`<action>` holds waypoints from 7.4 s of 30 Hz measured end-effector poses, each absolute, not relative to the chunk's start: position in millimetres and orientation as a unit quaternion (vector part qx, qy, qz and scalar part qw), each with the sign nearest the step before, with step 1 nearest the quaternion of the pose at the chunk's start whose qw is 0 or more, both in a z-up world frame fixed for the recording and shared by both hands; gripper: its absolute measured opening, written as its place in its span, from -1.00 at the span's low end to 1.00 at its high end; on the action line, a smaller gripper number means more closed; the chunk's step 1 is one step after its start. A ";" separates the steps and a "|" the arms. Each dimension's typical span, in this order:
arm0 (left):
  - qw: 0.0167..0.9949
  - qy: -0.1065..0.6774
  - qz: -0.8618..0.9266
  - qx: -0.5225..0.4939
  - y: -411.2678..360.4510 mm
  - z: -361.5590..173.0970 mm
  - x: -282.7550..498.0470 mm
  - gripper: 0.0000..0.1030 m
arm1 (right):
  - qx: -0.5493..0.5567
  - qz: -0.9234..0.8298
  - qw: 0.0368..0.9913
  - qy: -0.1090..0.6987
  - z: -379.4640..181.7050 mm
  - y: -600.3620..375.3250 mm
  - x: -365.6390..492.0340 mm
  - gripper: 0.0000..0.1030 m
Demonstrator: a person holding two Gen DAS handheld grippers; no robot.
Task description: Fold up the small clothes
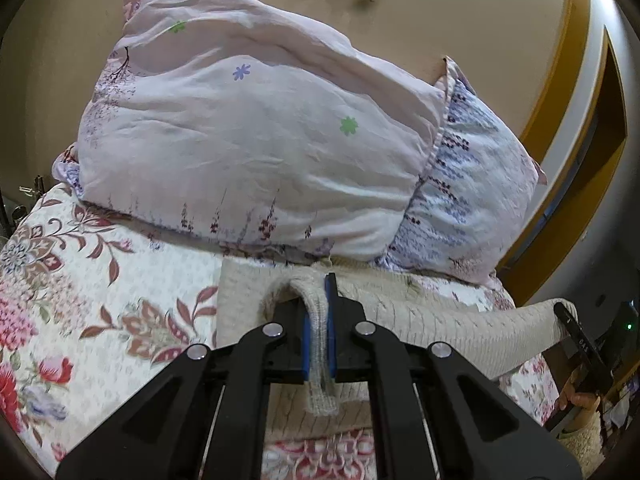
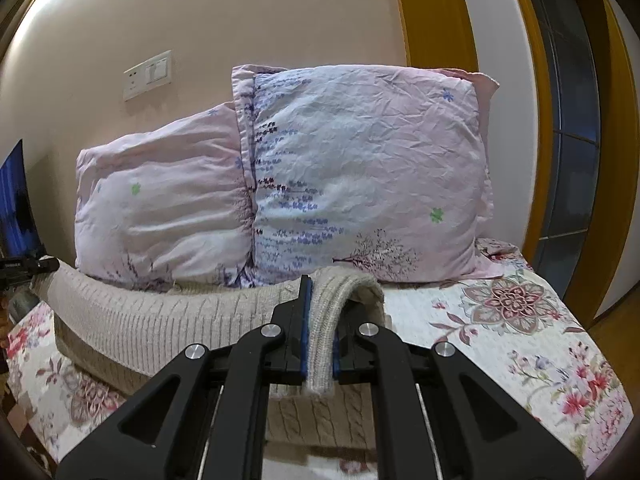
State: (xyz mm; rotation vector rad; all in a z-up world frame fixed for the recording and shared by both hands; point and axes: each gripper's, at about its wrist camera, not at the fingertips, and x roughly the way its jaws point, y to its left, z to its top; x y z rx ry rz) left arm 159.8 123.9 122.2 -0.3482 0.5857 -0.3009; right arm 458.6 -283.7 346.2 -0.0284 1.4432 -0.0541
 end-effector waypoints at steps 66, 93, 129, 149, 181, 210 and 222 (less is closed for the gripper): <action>0.787 0.398 -0.208 -0.423 108.6 18.1 299.3 0.30 | 0.311 -0.104 0.576 0.748 141.9 -334.0 448.5 0.03; 0.874 0.435 -0.113 -0.188 133.8 6.8 225.7 -0.83 | 0.119 -0.123 0.572 0.803 225.8 -374.2 391.9 -0.78; 0.909 0.375 -0.139 -0.118 109.8 42.3 193.5 0.02 | 0.040 -0.060 0.602 0.795 253.6 -302.3 412.5 -0.60; 0.871 0.407 -0.130 -0.242 146.1 18.9 219.9 0.54 | 0.045 0.022 0.576 0.816 209.4 -231.0 418.0 0.14; 0.802 0.450 -0.126 -0.372 158.4 -19.7 243.3 -0.25 | -0.019 0.077 0.565 0.822 165.8 -174.2 399.8 0.20; 0.791 0.369 -0.356 -0.336 -7.0 92.7 244.2 -0.73 | 0.114 0.001 0.596 0.795 199.1 -267.6 432.2 0.19; 0.733 0.481 -0.389 -0.283 -148.6 17.9 243.0 -0.57 | 0.189 -0.134 0.587 0.776 225.8 -379.8 414.2 0.19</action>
